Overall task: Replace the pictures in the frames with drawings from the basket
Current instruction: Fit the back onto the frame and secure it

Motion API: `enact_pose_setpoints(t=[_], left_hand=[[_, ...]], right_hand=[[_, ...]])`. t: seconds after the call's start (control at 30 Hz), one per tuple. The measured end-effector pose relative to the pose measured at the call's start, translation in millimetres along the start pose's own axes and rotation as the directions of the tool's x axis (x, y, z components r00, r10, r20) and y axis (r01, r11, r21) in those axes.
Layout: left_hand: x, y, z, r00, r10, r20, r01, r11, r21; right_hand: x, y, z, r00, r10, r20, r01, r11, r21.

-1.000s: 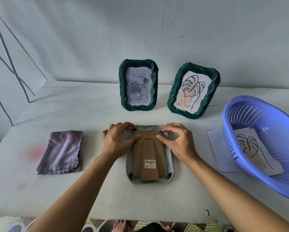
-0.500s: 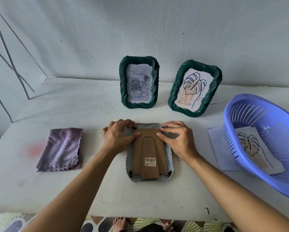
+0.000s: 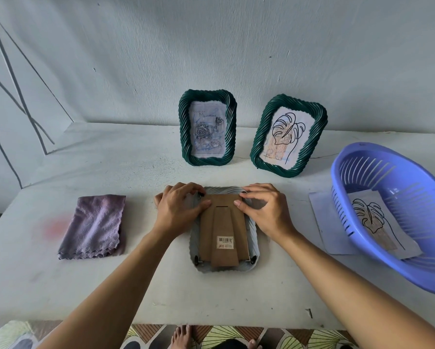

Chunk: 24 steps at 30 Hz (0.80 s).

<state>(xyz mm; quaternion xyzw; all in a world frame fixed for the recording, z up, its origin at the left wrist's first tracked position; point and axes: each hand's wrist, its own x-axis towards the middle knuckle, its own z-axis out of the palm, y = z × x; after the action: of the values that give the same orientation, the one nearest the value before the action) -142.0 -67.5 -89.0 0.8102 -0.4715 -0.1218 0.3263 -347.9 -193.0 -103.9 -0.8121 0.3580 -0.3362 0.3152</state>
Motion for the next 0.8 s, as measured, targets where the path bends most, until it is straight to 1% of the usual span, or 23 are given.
enact_pose_setpoints(t=[0.2,0.3,0.37,0.5,0.63,0.73,0.8], left_hand=[[-18.4,-3.4,-8.9,0.997,0.065,-0.04,-0.069,0.993,-0.096],[-47.7,-6.9,-18.6,0.991,0.119,-0.064,-0.12,0.993,-0.018],[-72.2,-11.5,-23.0,0.991,0.121,-0.062,-0.121,0.993,0.004],[-105.6,-13.1,-22.7,0.992,0.107,-0.063,-0.109,0.994,-0.031],[-120.9,-7.8,-18.7,0.989,0.111,-0.102,-0.114,0.993,-0.023],[-129.3,-6.5,-17.5,0.989,0.086,-0.123,-0.088,0.996,-0.01],[-134.4,-7.5,-16.0,0.986,0.078,-0.145,-0.083,0.996,-0.027]], right_hand=[[-0.2,-2.2,-0.5,1.0,0.019,0.004,-0.019,1.0,0.007],[-0.5,-2.8,-0.9,1.0,0.024,0.011,-0.024,1.0,0.011],[-0.8,-3.2,-1.3,1.0,0.025,0.016,-0.025,1.0,0.017],[-1.1,-2.9,-1.1,0.999,0.031,0.02,-0.032,0.999,0.034],[-2.1,-3.0,-2.4,0.999,0.034,0.037,-0.036,0.998,0.049],[-2.4,-6.0,-6.4,0.997,0.049,0.062,-0.053,0.996,0.071],[-6.4,-8.7,-10.8,0.998,0.03,0.064,-0.032,0.999,0.044]])
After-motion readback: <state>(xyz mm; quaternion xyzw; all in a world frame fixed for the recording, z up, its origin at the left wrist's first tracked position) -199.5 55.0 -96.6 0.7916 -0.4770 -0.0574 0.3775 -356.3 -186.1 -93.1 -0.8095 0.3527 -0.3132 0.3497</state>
